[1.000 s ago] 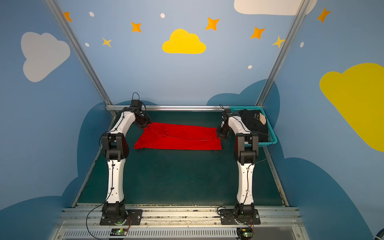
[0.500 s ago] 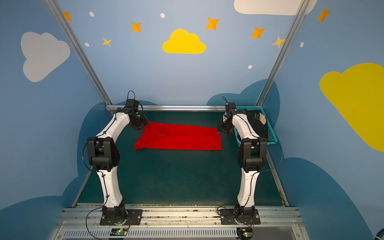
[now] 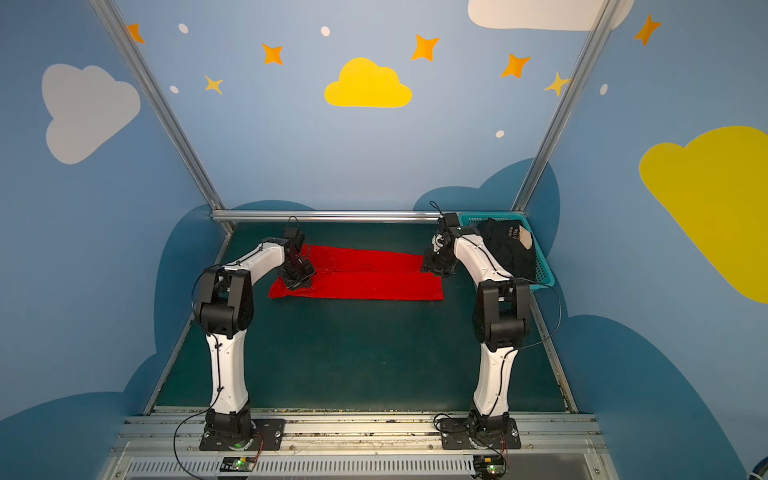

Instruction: Fold and stack the t-shirts

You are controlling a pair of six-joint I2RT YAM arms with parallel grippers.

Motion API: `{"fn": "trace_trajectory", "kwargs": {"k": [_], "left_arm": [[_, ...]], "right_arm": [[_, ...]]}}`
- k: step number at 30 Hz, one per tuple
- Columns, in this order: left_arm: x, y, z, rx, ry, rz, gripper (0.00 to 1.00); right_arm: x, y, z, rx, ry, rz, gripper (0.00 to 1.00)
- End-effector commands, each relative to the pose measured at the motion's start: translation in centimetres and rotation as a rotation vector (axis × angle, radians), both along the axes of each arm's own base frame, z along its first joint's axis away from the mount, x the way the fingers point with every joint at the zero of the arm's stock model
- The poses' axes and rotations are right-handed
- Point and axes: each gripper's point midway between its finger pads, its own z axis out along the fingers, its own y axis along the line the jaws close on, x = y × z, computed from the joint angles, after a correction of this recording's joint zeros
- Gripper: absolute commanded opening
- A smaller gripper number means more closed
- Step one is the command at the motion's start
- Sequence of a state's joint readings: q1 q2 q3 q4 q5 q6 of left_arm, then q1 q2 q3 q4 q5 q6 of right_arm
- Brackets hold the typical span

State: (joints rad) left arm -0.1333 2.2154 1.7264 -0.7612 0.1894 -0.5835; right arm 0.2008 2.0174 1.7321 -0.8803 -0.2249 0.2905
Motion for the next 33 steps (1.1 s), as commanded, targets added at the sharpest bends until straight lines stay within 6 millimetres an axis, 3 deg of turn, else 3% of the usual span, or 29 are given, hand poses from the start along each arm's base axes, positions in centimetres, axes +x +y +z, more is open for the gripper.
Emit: {"fn": "trace_trajectory", "kwargs": {"k": [1, 13, 19, 23, 27, 33], "left_arm": [[3.3, -0.3, -0.2, -0.019, -0.084, 0.006, 0.08], [8.7, -2.4, 0.7, -0.090, -0.170, -0.047, 0.09], [12.6, -5.2, 3.1, -0.135, -0.301, -0.187, 0.11], [13.8, -7.0, 4.2, -0.183, -0.359, -0.260, 0.12], [14.4, -7.7, 7.4, -0.214, -0.432, -0.289, 0.13], [13.0, -7.0, 14.4, -0.172, -0.554, -0.276, 0.12]], "right_arm": [[-0.2, 0.2, -0.5, 0.012, 0.012, -0.001, 0.49], [0.2, 0.7, -1.3, 0.031, 0.038, 0.003, 0.48], [-0.1, 0.9, -1.7, 0.031, 0.055, 0.007, 0.48], [-0.2, 0.9, -2.1, 0.031, 0.062, 0.011, 0.48], [0.9, 1.5, -1.9, 0.046, 0.050, 0.041, 0.48], [5.5, 2.2, -1.3, 0.021, -0.008, 0.108, 0.45]]}}
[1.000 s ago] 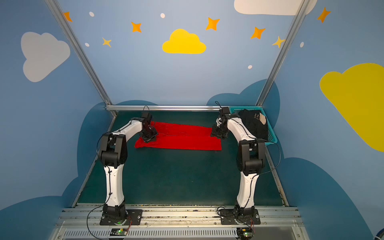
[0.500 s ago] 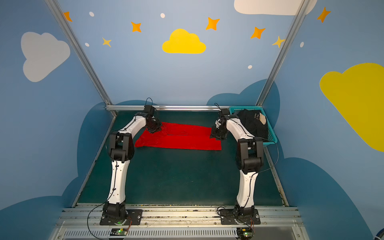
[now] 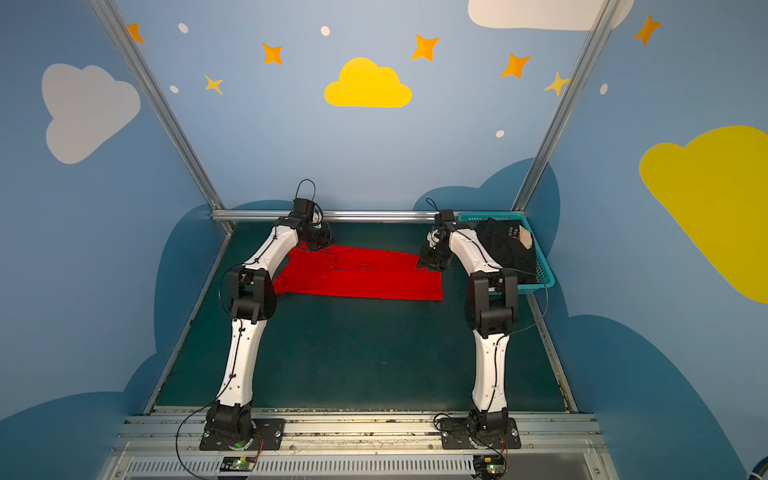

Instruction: Fold and stack the t-shirts

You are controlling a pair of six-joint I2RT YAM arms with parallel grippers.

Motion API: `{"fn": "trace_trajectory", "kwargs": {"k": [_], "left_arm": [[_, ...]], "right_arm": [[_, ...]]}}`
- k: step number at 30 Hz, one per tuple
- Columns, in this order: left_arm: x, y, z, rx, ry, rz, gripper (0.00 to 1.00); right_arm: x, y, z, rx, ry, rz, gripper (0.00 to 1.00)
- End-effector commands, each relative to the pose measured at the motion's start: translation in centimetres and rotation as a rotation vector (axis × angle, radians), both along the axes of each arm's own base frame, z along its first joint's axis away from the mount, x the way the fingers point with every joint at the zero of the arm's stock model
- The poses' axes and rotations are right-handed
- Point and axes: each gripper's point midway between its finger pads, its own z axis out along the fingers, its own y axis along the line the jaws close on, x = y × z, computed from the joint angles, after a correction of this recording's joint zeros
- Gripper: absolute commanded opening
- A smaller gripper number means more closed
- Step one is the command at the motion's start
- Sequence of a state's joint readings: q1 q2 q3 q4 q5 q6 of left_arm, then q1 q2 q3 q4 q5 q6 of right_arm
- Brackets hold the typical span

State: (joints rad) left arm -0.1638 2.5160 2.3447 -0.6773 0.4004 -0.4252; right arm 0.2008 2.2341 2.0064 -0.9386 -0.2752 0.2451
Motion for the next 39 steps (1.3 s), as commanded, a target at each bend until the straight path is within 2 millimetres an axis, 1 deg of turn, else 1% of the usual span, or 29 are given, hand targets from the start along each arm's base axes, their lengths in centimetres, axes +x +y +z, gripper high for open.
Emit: {"fn": "trace_trajectory", "kwargs": {"k": [1, 3, 5, 6, 9, 10, 12, 14, 15, 18, 20, 22, 25, 27, 30, 35, 37, 39], "left_arm": [[-0.9, 0.4, 8.3, 0.011, -0.161, 0.009, 0.12], [-2.5, 0.9, 9.0, 0.040, -0.170, 0.049, 0.12], [-4.2, 1.3, 8.4, 0.048, -0.138, 0.082, 0.13], [-5.2, 1.5, 7.6, 0.050, -0.108, 0.101, 0.14], [-7.6, 1.7, 4.3, 0.055, -0.003, 0.138, 0.15], [-8.3, 1.9, 3.0, 0.060, 0.034, 0.152, 0.14], [-9.3, 2.4, 0.6, 0.080, 0.098, 0.179, 0.13], [-10.0, 2.6, -1.1, 0.095, 0.143, 0.189, 0.12], [-10.0, 3.3, -1.9, 0.128, 0.145, 0.211, 0.12], [-9.9, 3.9, -3.3, 0.170, 0.148, 0.216, 0.12], [-9.7, 4.5, -4.2, 0.216, 0.167, 0.211, 0.12], [-9.6, 5.0, -5.2, 0.267, 0.189, 0.203, 0.11], [-9.3, 6.1, -7.0, 0.347, 0.228, 0.198, 0.11], [-9.2, 7.1, -8.1, 0.412, 0.254, 0.199, 0.11], [-8.6, 7.6, -8.9, 0.454, 0.271, 0.187, 0.10], [-6.8, 6.2, -10.4, 0.417, 0.285, 0.139, 0.10], [-5.9, 5.3, -10.8, 0.382, 0.282, 0.123, 0.10], [-4.9, 3.8, -11.1, 0.337, 0.275, 0.101, 0.10]], "right_arm": [[1.9, 0.4, -0.1, -0.017, -0.017, 0.056, 0.45], [3.7, 0.4, -0.7, -0.022, -0.032, 0.064, 0.48], [5.3, 0.4, -1.2, -0.009, -0.051, 0.062, 0.51], [6.1, 0.3, -1.7, -0.001, -0.059, 0.052, 0.51], [8.1, 0.7, -2.7, 0.059, -0.097, 0.042, 0.52], [8.3, 1.0, -3.0, 0.081, -0.099, 0.044, 0.51], [8.2, 1.3, -3.6, 0.102, -0.084, 0.049, 0.48], [7.5, 1.6, -4.2, 0.103, -0.059, 0.066, 0.46], [6.9, 1.7, -4.6, 0.094, -0.043, 0.076, 0.46], [5.1, 1.4, -5.8, 0.061, 0.012, 0.090, 0.45], [3.8, 0.8, -6.5, 0.032, 0.048, 0.095, 0.46], [2.5, -0.3, -7.3, -0.025, 0.089, 0.078, 0.46], [0.2, -1.6, -8.2, -0.084, 0.170, 0.056, 0.46], [-1.7, -2.0, -8.8, -0.101, 0.216, 0.048, 0.45], [-4.6, -2.3, -9.2, -0.127, 0.250, 0.038, 0.44], [-9.8, -2.4, -9.3, -0.158, 0.289, 0.011, 0.44], [-12.0, -2.2, -9.3, -0.165, 0.311, -0.003, 0.44], [-14.8, -1.4, -9.5, -0.153, 0.342, -0.014, 0.43]]}}
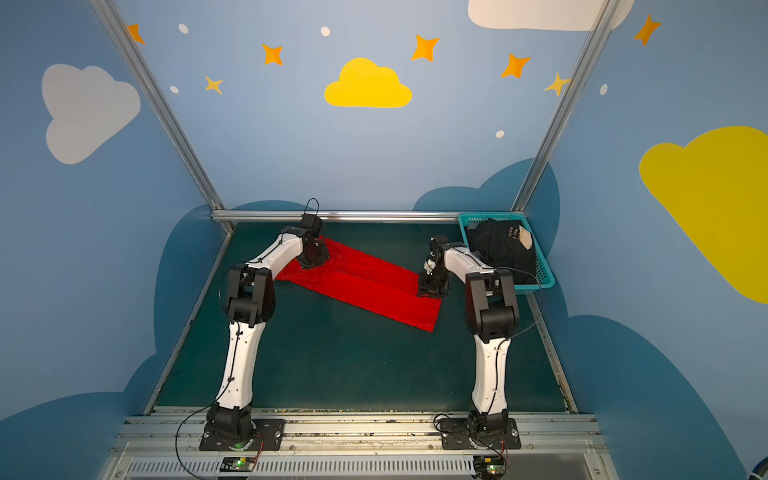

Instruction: Fold and stack the t-shirts

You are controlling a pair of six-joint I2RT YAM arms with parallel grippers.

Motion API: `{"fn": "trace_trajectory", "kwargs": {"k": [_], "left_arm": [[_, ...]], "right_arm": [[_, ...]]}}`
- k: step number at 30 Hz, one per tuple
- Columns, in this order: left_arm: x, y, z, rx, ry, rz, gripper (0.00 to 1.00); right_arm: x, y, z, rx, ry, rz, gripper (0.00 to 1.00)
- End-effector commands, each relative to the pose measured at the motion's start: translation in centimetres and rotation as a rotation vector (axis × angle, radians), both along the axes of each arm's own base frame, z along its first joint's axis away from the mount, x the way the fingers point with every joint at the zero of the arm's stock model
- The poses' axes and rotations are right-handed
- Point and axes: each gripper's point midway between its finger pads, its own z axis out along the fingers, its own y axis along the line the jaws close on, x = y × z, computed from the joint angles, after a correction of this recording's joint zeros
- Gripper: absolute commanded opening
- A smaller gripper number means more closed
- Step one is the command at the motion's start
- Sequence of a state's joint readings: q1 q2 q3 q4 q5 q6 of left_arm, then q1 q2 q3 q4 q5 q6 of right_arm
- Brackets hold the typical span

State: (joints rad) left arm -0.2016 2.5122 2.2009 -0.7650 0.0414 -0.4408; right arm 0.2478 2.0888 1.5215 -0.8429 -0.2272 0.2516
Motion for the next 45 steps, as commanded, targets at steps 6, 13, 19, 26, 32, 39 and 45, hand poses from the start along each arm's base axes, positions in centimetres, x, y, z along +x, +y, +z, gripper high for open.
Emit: {"fn": "trace_trajectory", "kwargs": {"k": [6, 13, 19, 26, 32, 39, 45], "left_arm": [[1.0, -5.9, -5.1, -0.149, 0.085, -0.077, 0.10], [1.9, -15.0, -3.9, -0.375, -0.009, -0.200, 0.10], [0.9, -19.1, -4.4, -0.430, -0.017, -0.256, 0.10], [0.8, -20.0, -4.6, -0.468, -0.008, -0.227, 0.09], [0.5, -18.7, -2.1, -0.428, -0.008, -0.179, 0.12], [-0.1, -19.8, 6.8, -0.475, -0.099, -0.204, 0.28], [-3.4, -18.8, 12.8, -0.409, -0.105, -0.239, 0.41]], "right_arm": [[-13.2, 3.2, -2.1, -0.025, 0.198, -0.054, 0.43], [-20.3, 9.1, -1.5, 0.069, 0.254, 0.001, 0.42], [-23.4, 12.5, -1.0, 0.078, 0.286, 0.120, 0.45], [-24.6, 14.5, -0.6, 0.113, 0.290, 0.207, 0.46], [-23.7, 14.8, 0.5, 0.131, 0.233, 0.225, 0.46], [-21.8, 15.0, 4.8, 0.138, 0.108, 0.251, 0.49], [-20.7, 13.0, 8.5, 0.122, -0.019, 0.239, 0.52]]}}
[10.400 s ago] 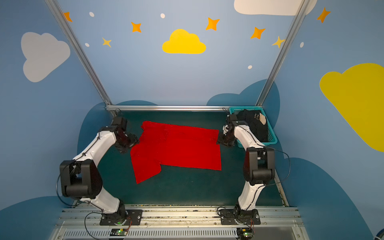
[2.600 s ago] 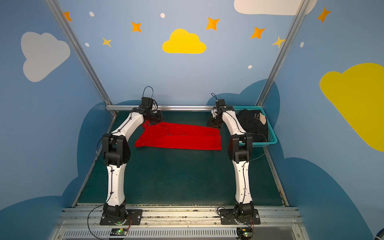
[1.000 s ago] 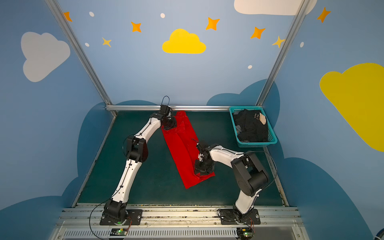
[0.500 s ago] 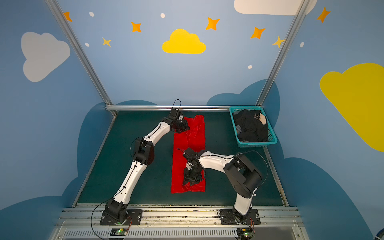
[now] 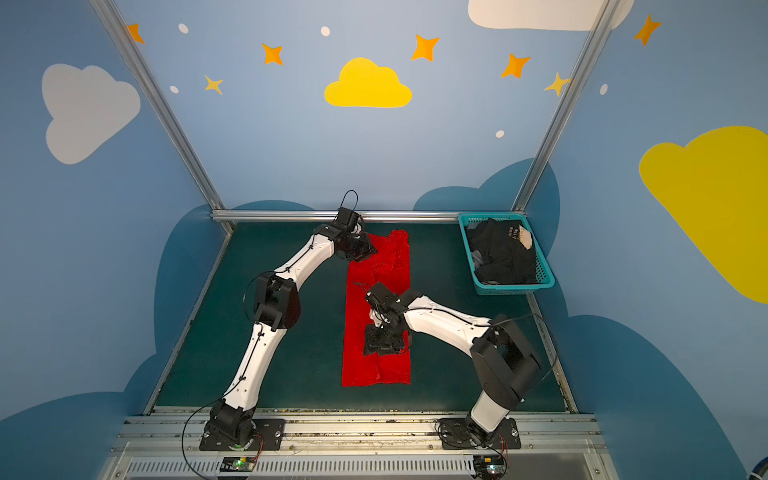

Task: Fold and stack the t-shirts
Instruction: 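Release the strip and move both grippers to its end nearest the robot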

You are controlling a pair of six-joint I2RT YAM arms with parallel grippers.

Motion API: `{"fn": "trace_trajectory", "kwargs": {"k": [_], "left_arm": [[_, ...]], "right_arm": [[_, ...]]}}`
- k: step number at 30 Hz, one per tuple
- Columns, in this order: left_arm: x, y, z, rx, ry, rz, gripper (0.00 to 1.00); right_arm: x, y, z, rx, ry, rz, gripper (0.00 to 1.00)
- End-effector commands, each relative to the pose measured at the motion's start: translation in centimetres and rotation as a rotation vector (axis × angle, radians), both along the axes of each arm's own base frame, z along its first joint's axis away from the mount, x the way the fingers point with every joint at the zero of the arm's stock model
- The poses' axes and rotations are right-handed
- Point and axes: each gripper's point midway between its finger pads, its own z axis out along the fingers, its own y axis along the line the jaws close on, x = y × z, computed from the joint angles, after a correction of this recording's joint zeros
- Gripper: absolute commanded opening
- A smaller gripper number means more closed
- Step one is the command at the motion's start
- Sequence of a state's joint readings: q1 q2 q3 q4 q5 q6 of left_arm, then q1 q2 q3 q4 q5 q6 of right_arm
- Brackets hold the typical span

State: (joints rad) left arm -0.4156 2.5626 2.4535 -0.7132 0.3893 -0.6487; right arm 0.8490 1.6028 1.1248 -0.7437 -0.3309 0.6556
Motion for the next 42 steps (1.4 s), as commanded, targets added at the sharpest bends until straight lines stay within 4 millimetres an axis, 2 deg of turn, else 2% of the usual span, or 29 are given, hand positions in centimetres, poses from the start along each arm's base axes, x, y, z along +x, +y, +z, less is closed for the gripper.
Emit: {"fn": "trace_trajectory", "kwargs": {"k": [1, 4, 10, 13, 16, 21, 24, 25, 30, 37, 42], "left_arm": [[-3.1, 0.9, 5.5, 0.056, -0.029, -0.030, 0.43], [-6.3, 2.1, 6.3, 0.063, 0.003, -0.042, 0.54], [-13.7, 6.4, 5.3, 0.076, 0.030, 0.039, 0.70], [-17.8, 8.6, 4.0, 0.127, 0.068, 0.059, 0.76], [-22.0, 10.2, 1.9, 0.193, 0.131, 0.058, 0.77], [-28.3, 10.5, -1.8, 0.250, 0.236, 0.014, 0.77], [-31.8, 9.6, -4.1, 0.257, 0.301, -0.024, 0.76], [-32.8, 9.1, -4.8, 0.251, 0.321, -0.033, 0.76], [-36.2, 7.6, -7.5, 0.266, 0.396, -0.078, 0.76], [-39.7, 6.7, -9.5, 0.316, 0.465, -0.139, 0.75], [-41.5, 7.1, -10.2, 0.340, 0.496, -0.148, 0.63]], "right_arm": [[0.2, -2.3, 2.1, -0.041, -0.084, -0.003, 0.54], [0.0, -4.1, 2.2, -0.061, -0.129, -0.022, 0.58], [-1.1, -7.9, 0.8, -0.083, -0.125, -0.080, 0.59], [-1.6, -9.0, -0.1, -0.080, -0.117, -0.099, 0.61], [-2.3, -10.0, -1.6, -0.089, -0.084, -0.112, 0.62], [-3.5, -10.4, -4.0, -0.083, -0.018, -0.126, 0.64], [-3.6, -9.9, -4.8, -0.067, 0.005, -0.132, 0.64], [-4.2, -10.3, -5.8, -0.081, 0.026, -0.134, 0.64], [-4.2, -10.3, -6.3, -0.077, 0.031, -0.140, 0.64], [-4.6, -10.4, -7.0, -0.085, 0.052, -0.142, 0.61], [-4.8, -10.3, -7.2, -0.082, 0.063, -0.146, 0.55]]}}
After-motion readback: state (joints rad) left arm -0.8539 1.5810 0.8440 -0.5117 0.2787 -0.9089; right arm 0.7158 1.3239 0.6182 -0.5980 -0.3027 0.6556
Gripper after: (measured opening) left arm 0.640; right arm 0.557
